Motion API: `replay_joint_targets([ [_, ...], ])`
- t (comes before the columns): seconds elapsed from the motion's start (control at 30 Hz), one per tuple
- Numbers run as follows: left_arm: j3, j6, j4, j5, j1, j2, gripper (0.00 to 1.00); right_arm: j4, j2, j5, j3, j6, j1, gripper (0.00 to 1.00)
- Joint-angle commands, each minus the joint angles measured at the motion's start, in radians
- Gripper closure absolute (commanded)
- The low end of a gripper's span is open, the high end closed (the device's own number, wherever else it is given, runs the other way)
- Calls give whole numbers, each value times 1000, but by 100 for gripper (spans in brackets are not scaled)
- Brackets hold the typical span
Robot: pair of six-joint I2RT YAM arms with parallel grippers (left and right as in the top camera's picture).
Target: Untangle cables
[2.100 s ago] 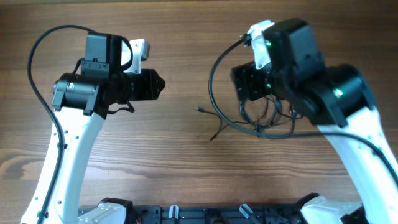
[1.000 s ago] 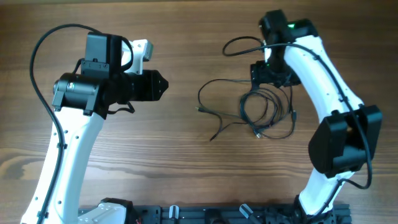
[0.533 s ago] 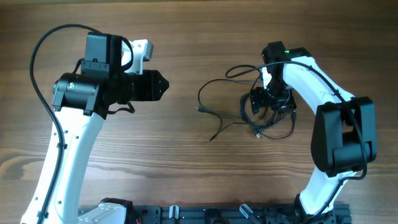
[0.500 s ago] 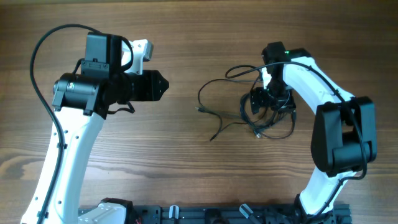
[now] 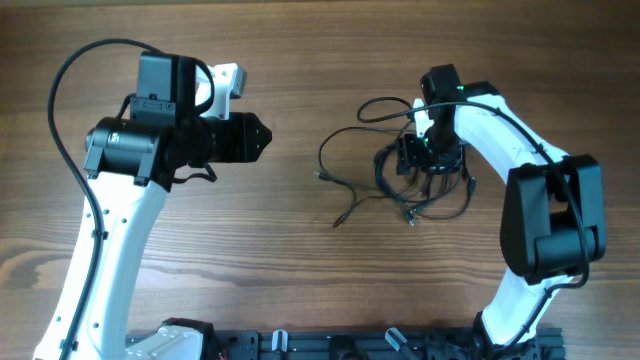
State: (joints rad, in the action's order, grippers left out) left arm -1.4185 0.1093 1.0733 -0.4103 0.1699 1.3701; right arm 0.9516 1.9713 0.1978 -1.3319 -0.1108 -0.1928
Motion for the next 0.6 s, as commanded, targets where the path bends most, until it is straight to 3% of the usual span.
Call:
replay_joint_targets([
  [0.0,-12,-20,1,-12,-4,4,58,-8,10,60,18,-4,1,35],
  [0.37,-12,-20,5,-12,-4,4,58,-8,10,59,18,-14,0,44],
  [0.57,-12,-20,5,-12,-4,4,57,-20,11,59,18,-49,0,59],
])
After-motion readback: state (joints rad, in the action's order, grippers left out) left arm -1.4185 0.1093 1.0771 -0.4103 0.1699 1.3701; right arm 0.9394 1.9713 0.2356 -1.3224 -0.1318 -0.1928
